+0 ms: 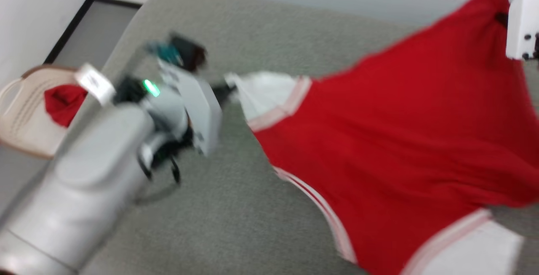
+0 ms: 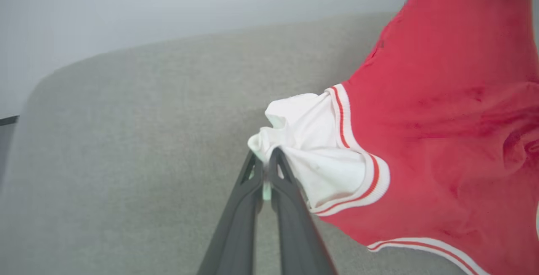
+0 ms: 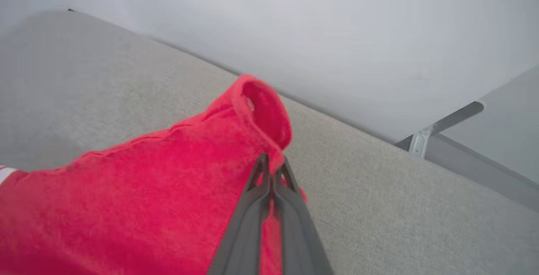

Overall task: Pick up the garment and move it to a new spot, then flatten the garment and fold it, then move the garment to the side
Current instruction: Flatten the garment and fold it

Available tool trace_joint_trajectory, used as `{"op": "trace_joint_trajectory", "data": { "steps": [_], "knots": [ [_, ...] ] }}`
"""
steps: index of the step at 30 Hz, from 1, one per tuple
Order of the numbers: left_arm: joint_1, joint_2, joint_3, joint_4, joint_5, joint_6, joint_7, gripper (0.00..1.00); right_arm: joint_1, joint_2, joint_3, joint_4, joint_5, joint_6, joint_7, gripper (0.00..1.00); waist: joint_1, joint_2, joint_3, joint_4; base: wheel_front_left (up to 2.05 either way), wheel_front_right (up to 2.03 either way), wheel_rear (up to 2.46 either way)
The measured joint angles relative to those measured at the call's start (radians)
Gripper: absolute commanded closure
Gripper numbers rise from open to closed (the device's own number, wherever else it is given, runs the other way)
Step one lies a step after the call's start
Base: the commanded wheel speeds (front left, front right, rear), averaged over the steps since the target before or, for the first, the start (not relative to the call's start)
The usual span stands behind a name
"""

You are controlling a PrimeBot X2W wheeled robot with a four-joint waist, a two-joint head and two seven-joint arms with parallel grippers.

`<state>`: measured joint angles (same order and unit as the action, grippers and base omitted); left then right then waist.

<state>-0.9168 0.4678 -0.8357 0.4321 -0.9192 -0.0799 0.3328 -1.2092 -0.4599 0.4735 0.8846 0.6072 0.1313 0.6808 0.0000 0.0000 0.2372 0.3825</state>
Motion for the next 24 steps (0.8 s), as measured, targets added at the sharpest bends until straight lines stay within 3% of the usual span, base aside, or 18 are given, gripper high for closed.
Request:
{"op": "trace_joint_trajectory", "data": {
  "steps": [5, 10, 16, 24],
  "knots": [
    [-0.175, 0.008, 0.019, 0.087, 0.003, -0.009, 0.086, 1.00, -0.042, 0.028, -0.012, 0.023, -0.011, 0.000, -0.127, 1.00, 0.0000, 0.0000, -0.037, -0.052, 0.00, 0.00, 0.00],
    [-0.357, -0.020, 0.056, 0.221, 0.016, 0.001, 0.102, 1.00, -0.101, 0.081, -0.032, 0.058, -0.053, 0.000, -0.267, 1.00, 0.0000, 0.0000, -0.065, -0.111, 0.00, 0.00, 0.00],
    [-0.560, -0.049, 0.067, 0.399, 0.083, 0.030, 0.049, 1.00, -0.179, 0.175, -0.065, 0.116, -0.095, 0.000, -0.417, 1.00, 0.0000, 0.0000, -0.087, -0.192, 0.00, 0.00, 0.00],
    [-0.780, -0.093, 0.084, 0.587, 0.139, 0.048, -0.096, 1.00, -0.278, 0.260, -0.097, 0.186, -0.149, 0.000, -0.564, 1.00, 0.0000, 0.0000, -0.098, -0.299, 0.00, 0.00, 0.00]
  ]
}}
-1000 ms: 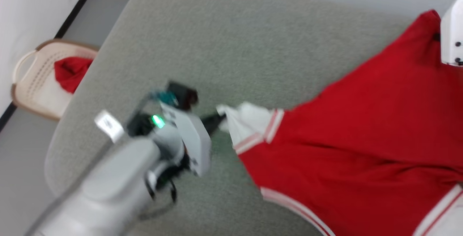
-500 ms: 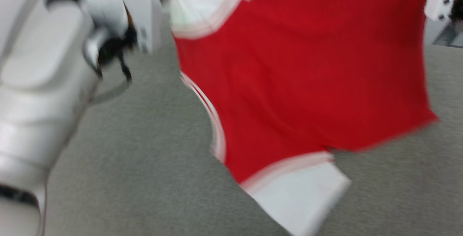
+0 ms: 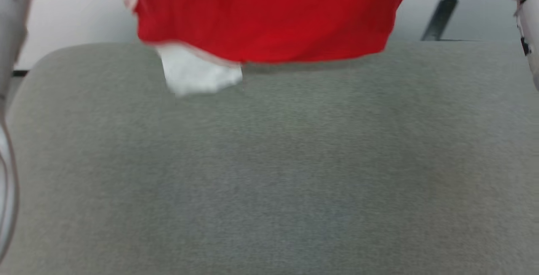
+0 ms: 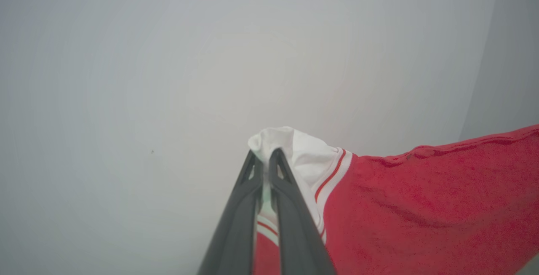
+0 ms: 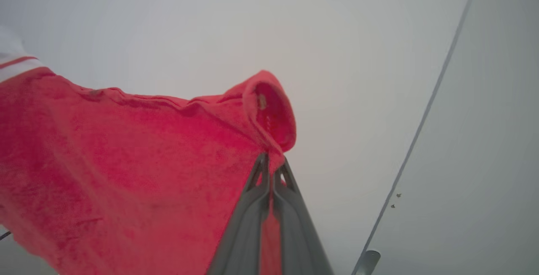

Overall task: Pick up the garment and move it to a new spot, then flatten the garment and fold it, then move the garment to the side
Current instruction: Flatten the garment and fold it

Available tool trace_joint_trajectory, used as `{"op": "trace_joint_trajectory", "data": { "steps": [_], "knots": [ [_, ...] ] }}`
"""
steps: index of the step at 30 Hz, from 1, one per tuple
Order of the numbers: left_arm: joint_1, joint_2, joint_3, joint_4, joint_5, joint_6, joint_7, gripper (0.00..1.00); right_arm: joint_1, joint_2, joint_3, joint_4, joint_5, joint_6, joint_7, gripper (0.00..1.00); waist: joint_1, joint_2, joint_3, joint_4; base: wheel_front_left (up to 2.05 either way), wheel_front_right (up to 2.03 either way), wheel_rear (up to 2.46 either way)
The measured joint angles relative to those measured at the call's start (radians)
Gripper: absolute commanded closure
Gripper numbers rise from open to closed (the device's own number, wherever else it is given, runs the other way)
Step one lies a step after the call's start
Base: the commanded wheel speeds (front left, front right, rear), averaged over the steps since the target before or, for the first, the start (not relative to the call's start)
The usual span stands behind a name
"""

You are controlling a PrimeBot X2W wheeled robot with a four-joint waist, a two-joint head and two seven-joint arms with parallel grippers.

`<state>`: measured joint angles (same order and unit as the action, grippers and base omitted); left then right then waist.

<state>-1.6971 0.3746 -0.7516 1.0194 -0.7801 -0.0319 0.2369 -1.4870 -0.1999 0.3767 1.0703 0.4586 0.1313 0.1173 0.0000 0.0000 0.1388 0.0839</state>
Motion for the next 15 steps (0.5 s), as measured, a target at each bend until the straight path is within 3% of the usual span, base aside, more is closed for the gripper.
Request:
{"op": "trace_joint_trajectory", "data": {
  "steps": [5, 15],
  "knots": [
    [-0.093, -0.021, 0.019, 0.086, -0.003, -0.013, -0.056, 1.00, -0.052, 0.026, -0.013, 0.036, -0.010, 0.000, -0.050, 1.00, 0.0000, 0.0000, 0.009, -0.053, 0.00, 0.00, 0.00],
    [-0.267, -0.015, 0.054, 0.170, -0.019, -0.041, -0.148, 1.00, -0.174, 0.009, -0.028, 0.064, -0.036, 0.000, -0.170, 1.00, 0.0000, 0.0000, 0.130, -0.097, 0.00, 0.00, 0.00]
  ]
}}
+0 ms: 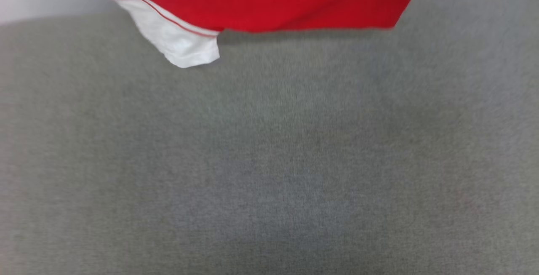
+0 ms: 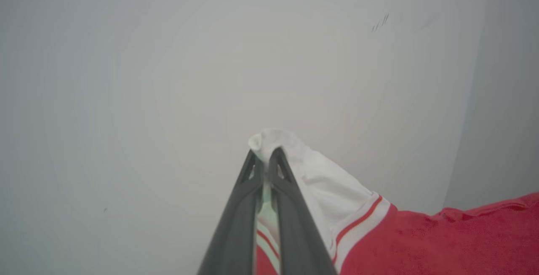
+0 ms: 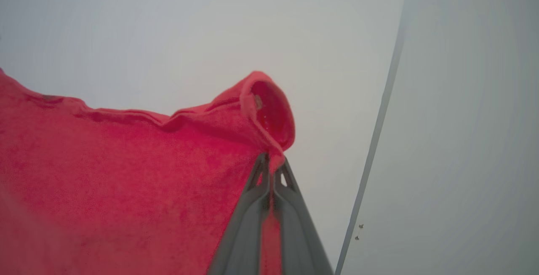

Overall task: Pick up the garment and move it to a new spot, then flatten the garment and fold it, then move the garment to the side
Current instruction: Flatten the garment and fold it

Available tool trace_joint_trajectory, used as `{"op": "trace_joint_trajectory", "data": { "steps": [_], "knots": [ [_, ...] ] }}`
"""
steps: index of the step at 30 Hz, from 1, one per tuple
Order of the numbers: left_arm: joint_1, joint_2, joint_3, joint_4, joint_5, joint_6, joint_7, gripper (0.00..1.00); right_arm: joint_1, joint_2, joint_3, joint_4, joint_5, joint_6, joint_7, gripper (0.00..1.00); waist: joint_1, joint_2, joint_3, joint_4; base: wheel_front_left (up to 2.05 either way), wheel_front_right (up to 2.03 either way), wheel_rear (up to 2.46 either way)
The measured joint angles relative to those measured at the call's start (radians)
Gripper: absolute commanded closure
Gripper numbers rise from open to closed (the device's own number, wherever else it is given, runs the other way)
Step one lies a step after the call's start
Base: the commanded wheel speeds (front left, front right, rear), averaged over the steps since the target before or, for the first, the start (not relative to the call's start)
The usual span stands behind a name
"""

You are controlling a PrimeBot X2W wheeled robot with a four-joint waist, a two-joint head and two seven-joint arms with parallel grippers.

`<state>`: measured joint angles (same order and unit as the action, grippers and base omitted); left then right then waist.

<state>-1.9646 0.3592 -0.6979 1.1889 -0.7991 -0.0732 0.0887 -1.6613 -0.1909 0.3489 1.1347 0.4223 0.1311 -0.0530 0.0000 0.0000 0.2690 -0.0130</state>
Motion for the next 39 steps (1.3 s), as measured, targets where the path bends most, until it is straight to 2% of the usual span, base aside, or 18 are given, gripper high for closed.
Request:
{"op": "trace_joint_trajectory", "data": {
  "steps": [5, 10, 14, 17, 20, 25, 30, 35, 39],
  "knots": [
    [-0.089, 0.011, -0.016, 0.007, 0.026, -0.016, -0.063, 1.00, -0.083, -0.004, -0.020, 0.019, -0.034, 0.000, -0.101, 1.00, 0.0000, 0.0000, 0.104, -0.009, 0.00, 0.00, 0.00],
    [-0.164, 0.018, -0.025, 0.004, 0.052, -0.026, -0.178, 1.00, -0.149, 0.008, -0.056, 0.051, -0.090, 0.000, -0.188, 1.00, 0.0000, 0.0000, 0.217, -0.020, 0.00, 0.00, 0.00],
    [-0.221, 0.007, -0.019, 0.003, 0.054, -0.037, -0.257, 1.00, -0.193, -0.002, -0.111, 0.052, -0.145, 0.000, -0.207, 1.00, 0.0000, 0.0000, 0.305, -0.023, 0.00, 0.00, 0.00],
    [-0.260, -0.004, 0.000, 0.000, 0.038, -0.042, -0.299, 1.00, -0.202, -0.028, -0.183, -0.015, -0.205, 0.000, -0.208, 1.00, 0.0000, 0.0000, 0.363, -0.020, 0.00, 0.00, 0.00],
    [-0.258, -0.017, 0.002, 0.001, 0.027, -0.049, -0.319, 1.00, -0.186, -0.026, -0.245, -0.045, -0.272, 0.000, -0.208, 1.00, 0.0000, 0.0000, 0.411, -0.008, 0.00, 0.00, 0.00],
    [-0.157, -0.020, -0.012, -0.002, 0.006, -0.055, -0.337, 1.00, -0.116, 0.006, -0.299, -0.052, -0.342, 0.000, -0.208, 1.00, 0.0000, 0.0000, 0.449, 0.034, 0.00, 0.00, 0.00],
    [-0.006, -0.020, -0.092, -0.073, -0.024, -0.056, -0.288, 1.00, -0.041, 0.011, -0.265, -0.001, -0.369, 0.000, -0.208, 1.00, 0.0000, 0.0000, 0.427, 0.065, 0.00, 0.00, 0.00],
    [0.181, 0.027, -0.163, -0.133, -0.079, -0.056, -0.224, 1.00, 0.067, 0.018, -0.157, 0.066, -0.305, 0.000, -0.195, 1.00, 0.0000, 0.0000, 0.354, 0.091, 0.00, 0.00, 0.00],
    [0.321, 0.065, -0.208, -0.212, -0.130, -0.057, -0.189, 1.00, 0.163, 0.002, -0.080, 0.062, -0.208, 0.000, -0.173, 1.00, 0.0000, 0.0000, 0.271, 0.107, 0.00, 0.00, 0.00]
  ]
}}
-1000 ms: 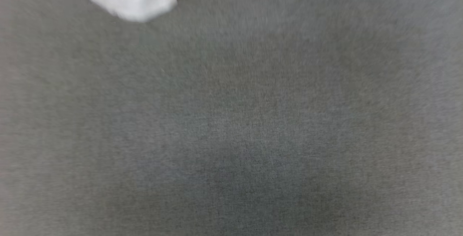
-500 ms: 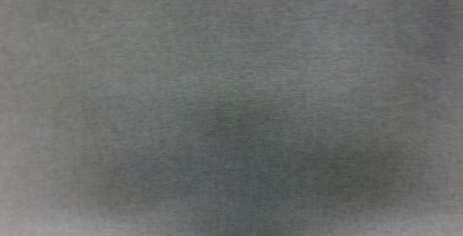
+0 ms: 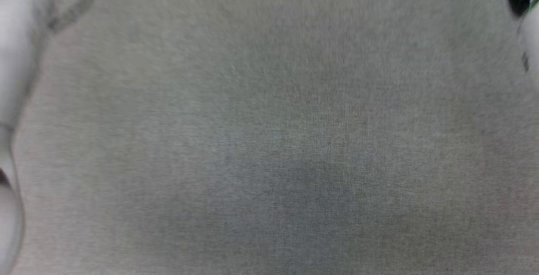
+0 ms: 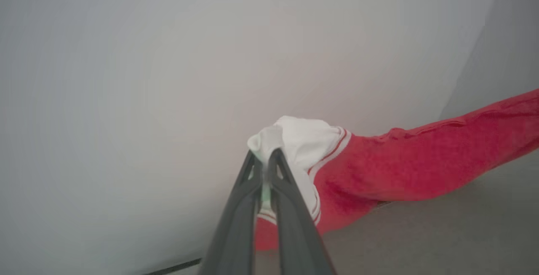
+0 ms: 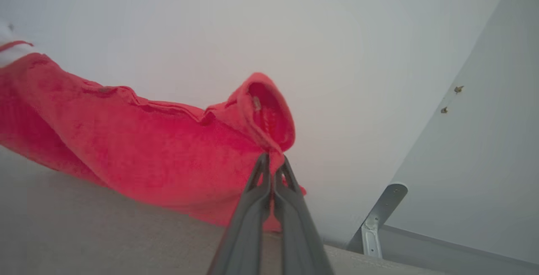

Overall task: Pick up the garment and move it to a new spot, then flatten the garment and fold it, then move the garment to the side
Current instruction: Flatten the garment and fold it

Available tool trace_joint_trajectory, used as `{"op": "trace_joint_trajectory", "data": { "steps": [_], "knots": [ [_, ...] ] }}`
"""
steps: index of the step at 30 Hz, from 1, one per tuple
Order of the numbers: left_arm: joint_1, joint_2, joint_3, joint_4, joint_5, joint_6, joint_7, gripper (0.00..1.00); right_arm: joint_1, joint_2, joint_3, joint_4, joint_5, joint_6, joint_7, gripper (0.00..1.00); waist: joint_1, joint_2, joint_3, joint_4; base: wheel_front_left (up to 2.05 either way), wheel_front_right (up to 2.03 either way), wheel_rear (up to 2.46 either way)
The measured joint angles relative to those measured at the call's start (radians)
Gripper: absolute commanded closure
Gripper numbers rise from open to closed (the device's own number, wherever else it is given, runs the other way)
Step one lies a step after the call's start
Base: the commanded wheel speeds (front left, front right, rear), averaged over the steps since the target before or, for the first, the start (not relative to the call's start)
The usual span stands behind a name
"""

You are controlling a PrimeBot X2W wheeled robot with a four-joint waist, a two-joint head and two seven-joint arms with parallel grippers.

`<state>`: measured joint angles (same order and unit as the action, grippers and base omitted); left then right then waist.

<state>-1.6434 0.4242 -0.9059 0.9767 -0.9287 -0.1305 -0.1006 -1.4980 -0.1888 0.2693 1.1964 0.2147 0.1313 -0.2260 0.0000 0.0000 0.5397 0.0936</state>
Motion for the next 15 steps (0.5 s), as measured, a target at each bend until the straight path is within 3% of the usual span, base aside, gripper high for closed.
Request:
{"op": "trace_joint_trajectory", "data": {
  "steps": [4, 9, 11, 15],
  "knots": [
    [0.160, 0.030, -0.053, -0.098, -0.030, 0.000, 0.013, 1.00, 0.151, -0.040, 0.094, -0.070, 0.131, 0.000, 0.053, 1.00, 0.0000, 0.0000, -0.089, 0.014, 0.00, 0.00, 0.00],
    [0.379, 0.081, -0.092, -0.244, -0.065, 0.012, 0.018, 1.00, 0.379, -0.152, 0.211, -0.256, 0.308, 0.000, 0.121, 1.00, 0.0000, 0.0000, -0.201, 0.031, 0.00, 0.00, 0.00],
    [0.477, 0.107, -0.112, -0.335, -0.072, 0.038, 0.021, 1.00, 0.474, -0.206, 0.244, -0.344, 0.371, 0.000, 0.140, 1.00, 0.0000, 0.0000, -0.244, 0.037, 0.00, 0.00, 0.00],
    [0.681, 0.197, -0.146, -0.564, -0.097, 0.134, 0.044, 1.00, 0.672, -0.318, 0.278, -0.510, 0.461, 0.000, 0.162, 1.00, 0.0000, 0.0000, -0.322, 0.049, 0.00, 0.00, 0.00]
  ]
}}
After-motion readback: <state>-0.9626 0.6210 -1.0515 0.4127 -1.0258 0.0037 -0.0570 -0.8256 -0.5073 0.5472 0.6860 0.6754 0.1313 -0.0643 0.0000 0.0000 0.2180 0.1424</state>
